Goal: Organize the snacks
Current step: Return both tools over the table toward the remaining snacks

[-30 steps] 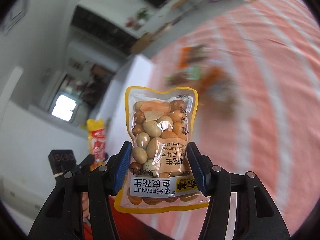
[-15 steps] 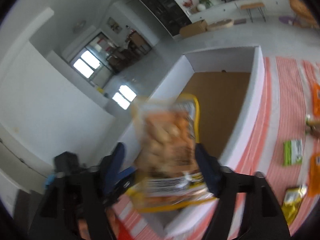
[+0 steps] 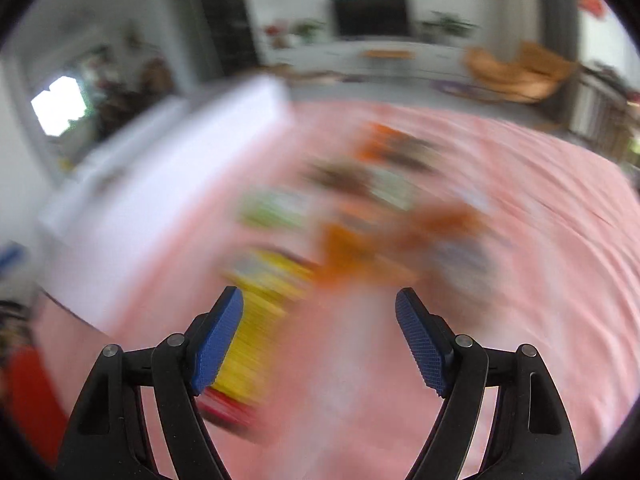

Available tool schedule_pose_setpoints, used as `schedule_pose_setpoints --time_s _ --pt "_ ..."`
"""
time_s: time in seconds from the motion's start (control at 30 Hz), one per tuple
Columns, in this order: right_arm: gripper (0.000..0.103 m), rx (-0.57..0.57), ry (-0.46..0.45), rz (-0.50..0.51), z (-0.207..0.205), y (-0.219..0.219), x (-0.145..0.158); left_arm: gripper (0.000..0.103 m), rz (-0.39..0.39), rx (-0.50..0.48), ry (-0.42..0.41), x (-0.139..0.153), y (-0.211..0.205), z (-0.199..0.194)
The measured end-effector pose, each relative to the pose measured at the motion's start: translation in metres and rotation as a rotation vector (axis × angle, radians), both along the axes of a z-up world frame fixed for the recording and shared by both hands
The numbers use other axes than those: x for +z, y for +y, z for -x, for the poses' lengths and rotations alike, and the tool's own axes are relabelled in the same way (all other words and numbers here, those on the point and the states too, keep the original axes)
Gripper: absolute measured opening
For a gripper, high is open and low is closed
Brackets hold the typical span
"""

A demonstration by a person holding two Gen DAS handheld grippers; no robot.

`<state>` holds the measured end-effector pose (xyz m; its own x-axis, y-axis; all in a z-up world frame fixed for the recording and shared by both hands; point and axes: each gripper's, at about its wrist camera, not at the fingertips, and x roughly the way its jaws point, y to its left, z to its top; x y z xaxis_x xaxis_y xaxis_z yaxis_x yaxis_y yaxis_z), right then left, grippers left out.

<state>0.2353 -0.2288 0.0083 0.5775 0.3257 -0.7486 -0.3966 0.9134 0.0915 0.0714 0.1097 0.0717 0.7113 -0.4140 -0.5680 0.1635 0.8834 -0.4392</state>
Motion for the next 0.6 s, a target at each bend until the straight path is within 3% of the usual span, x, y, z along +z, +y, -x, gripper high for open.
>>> schedule_pose_setpoints --time_s 0.1,0.23,0.43,0.53,0.6 --pt "0.081 -0.143 0.046 0.058 0.01 -0.075 -0.03 0.102 -0.035 -0.113 0.058 -0.029 -0.052 0.003" --pt "0.081 -0.283 0.083 0.007 0.025 -0.138 -0.048 0.102 -0.19 -0.15 0.165 -0.08 -0.1 -0.018" --pt "0.091 -0.334 0.055 0.011 0.015 -0.142 -0.053 0.102 -0.341 -0.078 0.185 -0.108 -0.103 -0.015" --pt "0.093 -0.323 0.036 0.137 0.009 -0.115 -0.059 0.102 -0.359 -0.054 0.183 -0.116 -0.096 -0.018" --pt "0.094 -0.319 0.044 0.122 0.005 -0.116 -0.061 0.102 -0.352 -0.049 0.186 -0.124 -0.092 -0.02"
